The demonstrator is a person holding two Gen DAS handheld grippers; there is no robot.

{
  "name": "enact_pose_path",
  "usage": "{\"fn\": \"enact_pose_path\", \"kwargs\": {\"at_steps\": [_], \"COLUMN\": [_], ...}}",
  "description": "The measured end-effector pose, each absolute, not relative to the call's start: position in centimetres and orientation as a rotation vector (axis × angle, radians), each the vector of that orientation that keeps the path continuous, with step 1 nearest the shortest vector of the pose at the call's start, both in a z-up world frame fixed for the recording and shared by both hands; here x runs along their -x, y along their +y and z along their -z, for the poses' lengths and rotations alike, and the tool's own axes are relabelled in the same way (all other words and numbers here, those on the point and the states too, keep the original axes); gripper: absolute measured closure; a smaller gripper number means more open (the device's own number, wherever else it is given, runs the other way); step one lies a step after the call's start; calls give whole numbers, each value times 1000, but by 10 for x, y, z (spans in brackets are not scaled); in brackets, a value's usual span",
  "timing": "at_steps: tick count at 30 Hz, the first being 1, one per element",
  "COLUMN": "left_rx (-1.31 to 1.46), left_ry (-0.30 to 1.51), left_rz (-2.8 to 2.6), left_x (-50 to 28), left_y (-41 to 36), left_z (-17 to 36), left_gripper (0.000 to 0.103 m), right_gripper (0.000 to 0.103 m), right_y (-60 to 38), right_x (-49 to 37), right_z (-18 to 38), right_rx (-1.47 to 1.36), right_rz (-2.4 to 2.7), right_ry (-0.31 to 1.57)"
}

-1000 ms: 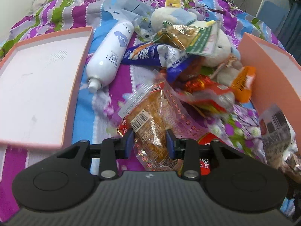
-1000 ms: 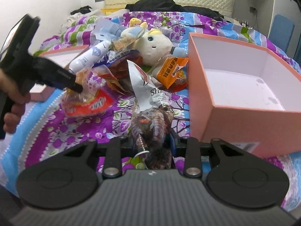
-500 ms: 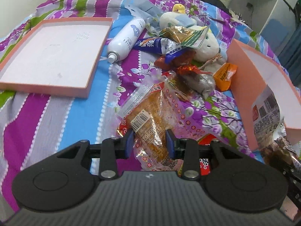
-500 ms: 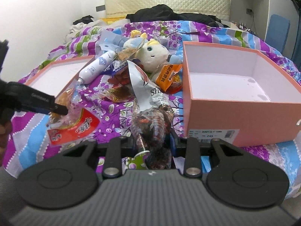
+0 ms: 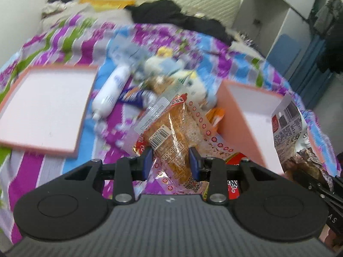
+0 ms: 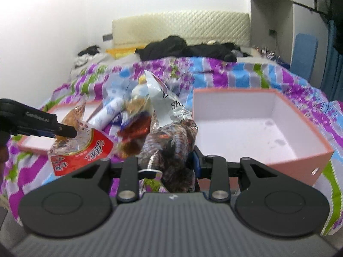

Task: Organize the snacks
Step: 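Carry the pastry bag with the left tool while the right tool carries the dark bag into the box, then open the left tool over the deep pink box while the right tool releases its bag there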

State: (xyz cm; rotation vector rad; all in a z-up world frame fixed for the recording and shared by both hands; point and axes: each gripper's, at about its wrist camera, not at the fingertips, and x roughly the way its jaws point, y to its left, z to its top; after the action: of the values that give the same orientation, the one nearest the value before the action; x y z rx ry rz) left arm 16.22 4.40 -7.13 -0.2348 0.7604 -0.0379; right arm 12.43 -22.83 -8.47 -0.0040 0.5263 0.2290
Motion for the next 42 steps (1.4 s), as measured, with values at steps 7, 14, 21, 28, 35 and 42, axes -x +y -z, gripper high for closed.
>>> {"fn": "enact_pose_path", "kwargs": {"at_steps": [7,14,21,28,35,42], "left_rx": [203,184,189,170,100,129], "left_ry": [672,608,688,853,985,1005], "left_rz": [131,235,317,368,394,405], "left_x": [-197,-247,-315,-362,-383,-384], "left_y": [7,-38,-88,-140,-171,-167], "left_z": [18,-25,-16,36,79,83], "left_gripper": [62,62,62,62,61,59], "right_gripper": [68,68,68,68,67,66], "right_y": [-254,-287,-328,-353,-370,-377], "right_x": [-147,-174,-226,-273,-289,-287], "right_z": [45,10,21,79,120,125], "right_rx": [11,20,-18,-38,-54,-81], "right_rz": [-168,-88,-49,-8,12,16], "right_ry": [428,352,439,651,811,827]}}
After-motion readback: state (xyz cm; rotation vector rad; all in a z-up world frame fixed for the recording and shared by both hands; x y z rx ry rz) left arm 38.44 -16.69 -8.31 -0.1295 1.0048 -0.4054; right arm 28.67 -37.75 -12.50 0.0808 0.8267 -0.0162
